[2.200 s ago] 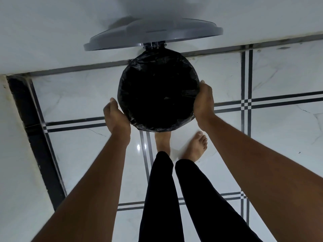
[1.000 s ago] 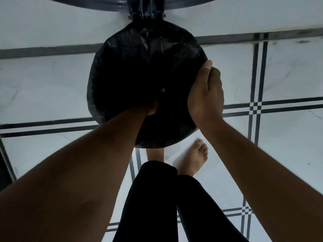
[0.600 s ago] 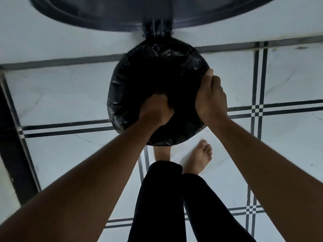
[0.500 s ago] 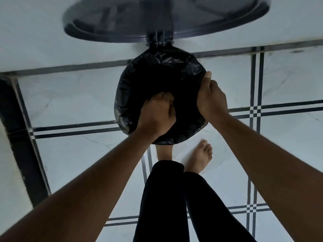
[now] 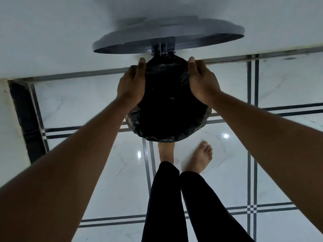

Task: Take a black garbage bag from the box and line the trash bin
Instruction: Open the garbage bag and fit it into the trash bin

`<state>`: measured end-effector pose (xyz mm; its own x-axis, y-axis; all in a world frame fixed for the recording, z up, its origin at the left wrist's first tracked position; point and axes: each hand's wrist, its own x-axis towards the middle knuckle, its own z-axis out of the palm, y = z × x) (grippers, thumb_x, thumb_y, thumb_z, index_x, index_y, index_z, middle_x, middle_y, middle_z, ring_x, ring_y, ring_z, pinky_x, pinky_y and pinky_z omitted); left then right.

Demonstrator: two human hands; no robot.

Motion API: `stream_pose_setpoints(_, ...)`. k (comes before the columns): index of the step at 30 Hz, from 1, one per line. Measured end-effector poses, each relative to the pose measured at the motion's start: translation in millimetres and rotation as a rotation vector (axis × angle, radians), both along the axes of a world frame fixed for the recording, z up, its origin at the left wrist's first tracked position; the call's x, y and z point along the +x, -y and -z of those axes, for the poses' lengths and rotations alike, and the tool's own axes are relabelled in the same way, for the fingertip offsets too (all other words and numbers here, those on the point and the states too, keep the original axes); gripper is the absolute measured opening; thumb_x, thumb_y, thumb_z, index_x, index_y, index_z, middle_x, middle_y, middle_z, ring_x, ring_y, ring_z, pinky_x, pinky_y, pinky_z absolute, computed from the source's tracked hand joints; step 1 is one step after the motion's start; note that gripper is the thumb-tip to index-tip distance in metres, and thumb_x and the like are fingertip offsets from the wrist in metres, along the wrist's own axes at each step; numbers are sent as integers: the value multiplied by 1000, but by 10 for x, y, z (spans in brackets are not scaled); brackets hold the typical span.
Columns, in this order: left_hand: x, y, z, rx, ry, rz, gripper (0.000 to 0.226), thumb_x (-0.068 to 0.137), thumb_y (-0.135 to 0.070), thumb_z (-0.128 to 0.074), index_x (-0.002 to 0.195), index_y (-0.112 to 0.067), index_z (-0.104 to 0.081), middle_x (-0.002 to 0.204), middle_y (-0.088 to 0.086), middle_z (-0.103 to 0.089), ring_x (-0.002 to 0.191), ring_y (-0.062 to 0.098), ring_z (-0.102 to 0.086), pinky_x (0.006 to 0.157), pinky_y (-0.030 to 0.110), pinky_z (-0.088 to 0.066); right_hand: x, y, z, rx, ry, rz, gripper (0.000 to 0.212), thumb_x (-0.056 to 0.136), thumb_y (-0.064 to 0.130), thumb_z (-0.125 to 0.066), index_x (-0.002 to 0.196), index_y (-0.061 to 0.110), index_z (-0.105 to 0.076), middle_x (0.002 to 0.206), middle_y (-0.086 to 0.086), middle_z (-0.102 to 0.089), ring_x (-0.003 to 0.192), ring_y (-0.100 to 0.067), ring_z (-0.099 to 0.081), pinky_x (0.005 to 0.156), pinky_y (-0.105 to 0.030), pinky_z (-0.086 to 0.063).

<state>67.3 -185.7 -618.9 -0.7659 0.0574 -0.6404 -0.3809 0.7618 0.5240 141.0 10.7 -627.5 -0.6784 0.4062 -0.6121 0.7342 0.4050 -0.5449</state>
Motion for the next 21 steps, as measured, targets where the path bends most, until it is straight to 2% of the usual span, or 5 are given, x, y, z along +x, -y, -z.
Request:
stream_pose_setpoints(5,-125,166,81,18,69,-265,61,110,-61,-36,130,-17,-74,134,9,-74,123,27,-67,110,40,-50,136,-87,16,43,30,101,60,116,58,-29,150,19,-58,146,-7,-69,137,-31,-62,100,-36,-42)
stream_pose_setpoints(7,-28,236,56,-82,-25,-318,52,110,-51,-42,126,-12,-72,131,7,-73,119,27,-65,101,36,-48,284,-53,-23,93,30,197,64,113,60,-33,152,15,-57,150,-9,-66,141,-31,-59,110,-41,-45)
stream_pose_setpoints(12,397,351,-150,-321,-20,-413,45,105,-48,-50,132,-14,-63,146,7,-56,140,30,-51,115,53,-42,707,218,-81,237,145,403,62,112,58,-41,153,12,-52,161,-13,-44,149,-36,-42,120,-53,-35)
stream_pose_setpoints(19,605,384,-286,110,269,-649,81,112,-67,-19,120,-6,-73,115,4,-75,103,14,-69,91,29,-50,917,365,-36,-32,78,687,55,112,57,-38,142,15,-58,126,2,-63,128,-27,-62,104,-41,-50)
stream_pose_setpoints(21,570,434,-275,176,350,-680,88,110,-71,-10,131,-11,-71,113,-4,-72,104,10,-66,103,27,-39,886,379,-62,-46,57,686,58,112,58,-37,147,15,-57,127,4,-64,127,-24,-62,103,-40,-50)
